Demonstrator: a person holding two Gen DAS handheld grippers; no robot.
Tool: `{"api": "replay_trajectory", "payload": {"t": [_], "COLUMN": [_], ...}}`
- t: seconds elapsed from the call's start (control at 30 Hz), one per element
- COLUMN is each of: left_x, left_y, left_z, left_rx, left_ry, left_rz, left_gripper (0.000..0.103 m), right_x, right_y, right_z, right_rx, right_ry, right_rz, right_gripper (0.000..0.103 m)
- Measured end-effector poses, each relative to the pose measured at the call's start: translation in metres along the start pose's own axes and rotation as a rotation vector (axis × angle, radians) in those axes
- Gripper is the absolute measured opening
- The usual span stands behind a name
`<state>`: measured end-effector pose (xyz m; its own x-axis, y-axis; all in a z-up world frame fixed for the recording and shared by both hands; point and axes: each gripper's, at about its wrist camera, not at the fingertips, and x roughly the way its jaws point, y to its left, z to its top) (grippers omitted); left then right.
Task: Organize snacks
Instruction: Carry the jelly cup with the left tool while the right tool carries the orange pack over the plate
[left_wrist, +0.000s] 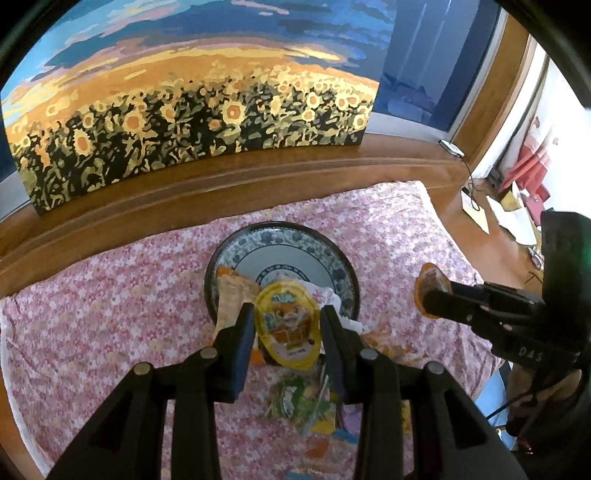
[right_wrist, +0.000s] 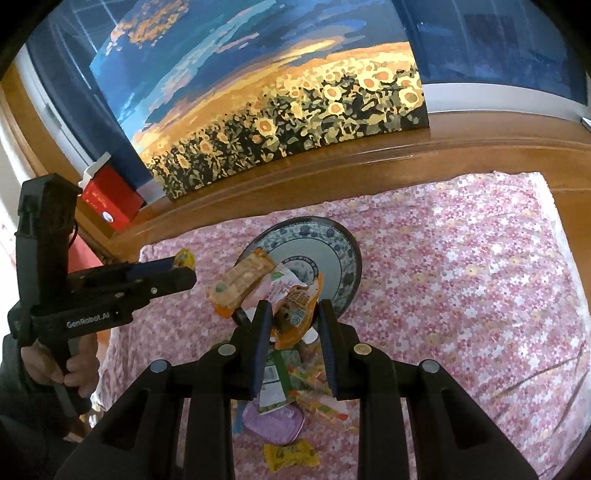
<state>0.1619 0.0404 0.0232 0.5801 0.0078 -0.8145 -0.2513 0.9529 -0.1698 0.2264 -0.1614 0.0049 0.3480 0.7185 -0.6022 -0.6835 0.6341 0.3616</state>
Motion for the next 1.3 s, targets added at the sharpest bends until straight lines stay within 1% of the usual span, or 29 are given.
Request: {"api": "replay_trajectory", "payload": {"t": [0.17,0.33,0.6,0.77,1.0,1.2,1.3], "left_x": [0.011,0.022,0.045,0.056,0.074,0.089,0.097], "left_y": [0.004,0.011,0.023,0.032,0.046,0.056,0.06], "left_z": [0.011,0.021,0.031,0.036,0.048,0.056,0.058], "left_rx": [0.013,0.002,-0.003,-0.004,-0.018,-0.006,-0.008], "left_ry": [0.012,0.011,0.044,0.057,0.076,0.099,0.116], "left_rz": [0.006,0.012,0.01,-0.014,-0.024,-0.031,-0.048], "left_gripper": [0.037,0.037,0.037,0.037,0.037,0.037,0.037], "right_x": [0.011,0.023,0.05,0.077,0.109,0.137,0.149], "right_y": [-0.007,-0.008,-0.012,-0.01,0.004,0.013,0.013], "right_z": [0.007,0.017,0.032,0.046,0.055,0.056,0.056], "right_rx": [0.014,0.007,0.015,-0.002,-0.027,-0.037,-0.04], "right_ry": [0.006,0.009,0.021,0.055,0.102,0.146,0.164], "right_rz": [0.005,0.012,0.065,0.099,0.14,0.157,0.16], "right_gripper": [0.027,0.027,0.027,0.027,0.027,0.027,0.027]}}
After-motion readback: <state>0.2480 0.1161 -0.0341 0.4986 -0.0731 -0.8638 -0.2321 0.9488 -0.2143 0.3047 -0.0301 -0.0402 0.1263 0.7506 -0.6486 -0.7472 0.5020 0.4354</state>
